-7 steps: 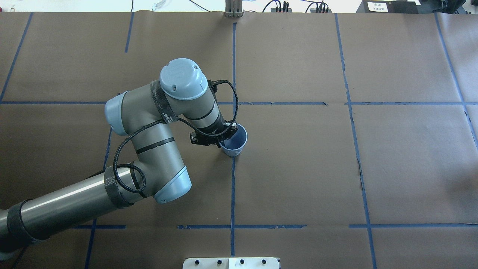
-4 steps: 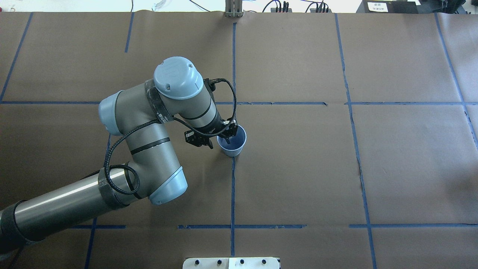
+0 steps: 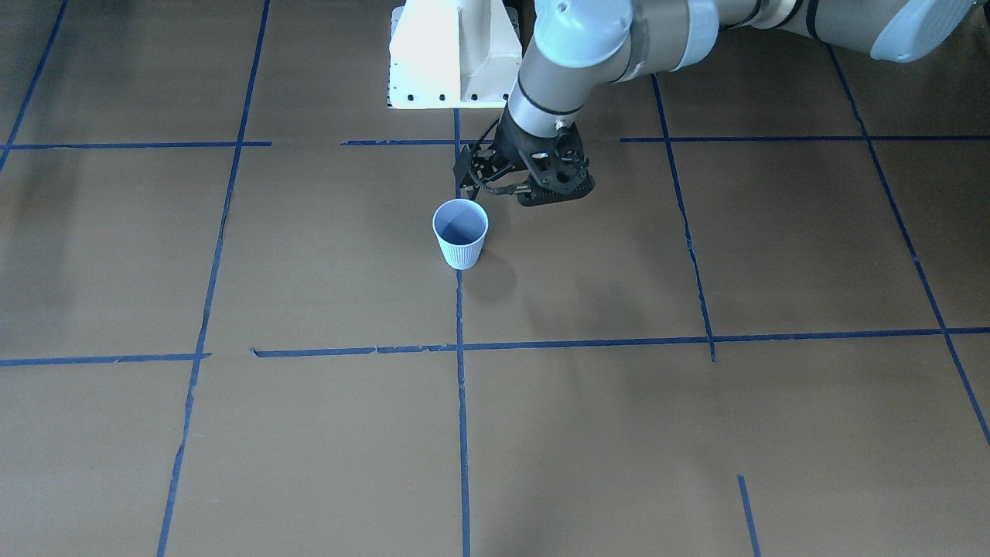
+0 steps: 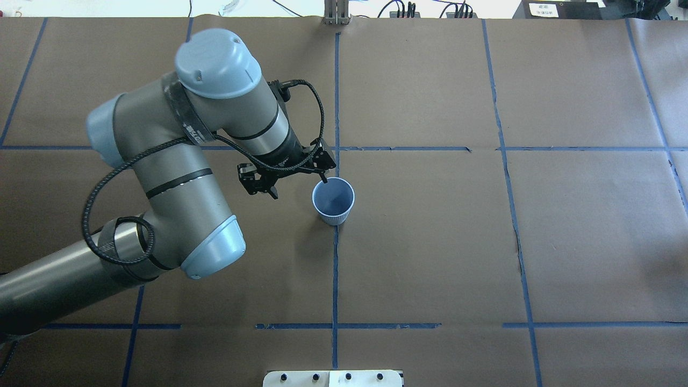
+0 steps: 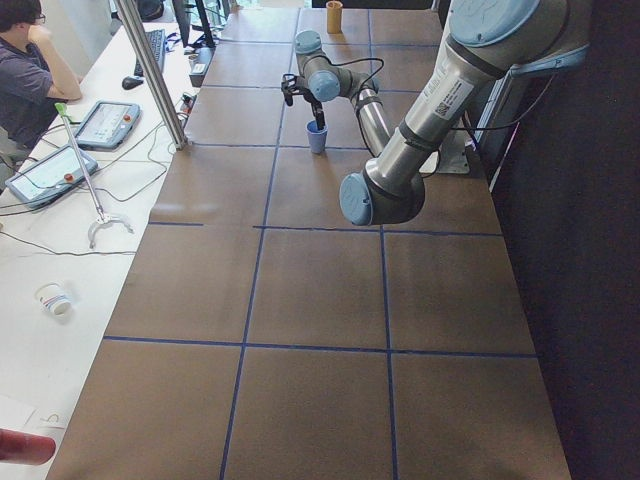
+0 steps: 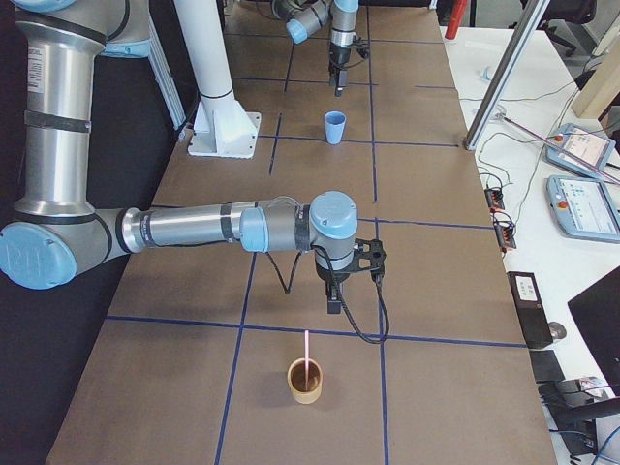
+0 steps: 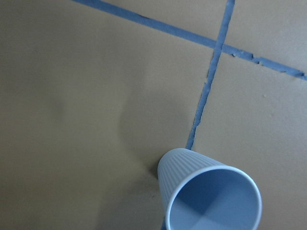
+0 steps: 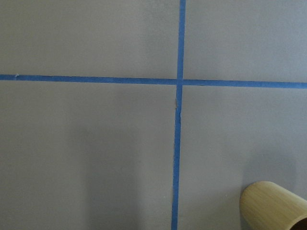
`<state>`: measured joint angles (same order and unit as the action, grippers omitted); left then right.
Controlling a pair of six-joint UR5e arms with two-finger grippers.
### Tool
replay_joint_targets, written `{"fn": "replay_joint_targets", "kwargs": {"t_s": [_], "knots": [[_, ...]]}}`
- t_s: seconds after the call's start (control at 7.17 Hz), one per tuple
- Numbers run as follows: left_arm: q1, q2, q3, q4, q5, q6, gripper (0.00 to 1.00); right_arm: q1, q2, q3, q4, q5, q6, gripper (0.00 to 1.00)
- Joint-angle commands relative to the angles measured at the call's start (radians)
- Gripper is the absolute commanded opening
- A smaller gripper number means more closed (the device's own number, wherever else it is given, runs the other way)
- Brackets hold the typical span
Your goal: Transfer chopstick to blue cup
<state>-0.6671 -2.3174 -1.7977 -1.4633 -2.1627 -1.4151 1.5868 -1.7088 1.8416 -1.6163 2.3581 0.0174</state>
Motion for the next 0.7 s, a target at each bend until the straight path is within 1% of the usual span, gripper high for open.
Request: {"fn": "replay_joint_targets", "kwargs": {"t_s": [0.0,0.14,0.28,0.56], "knots": [[-0.043,0.064,-0.095,0.064,-0.012,0.054,1.00,0.062,-0.040,-0.008,-0.004,0.000,-0.116,1.00],[-0.051,0.068,-0.097,0.064,-0.011,0.080,1.00,0.102,-0.038,-0.045,-0.001,0.006,-0.140,1.00],[-0.051,0.079,-0.097,0.063,-0.006,0.085,1.00,0.107,-0.035,-0.062,-0.002,0.006,-0.137,1.00],[-0.052,0.079,-0.097,0.063,-0.005,0.085,1.00,0.105,0.006,-0.158,-0.002,0.020,0.063,0.99]]}}
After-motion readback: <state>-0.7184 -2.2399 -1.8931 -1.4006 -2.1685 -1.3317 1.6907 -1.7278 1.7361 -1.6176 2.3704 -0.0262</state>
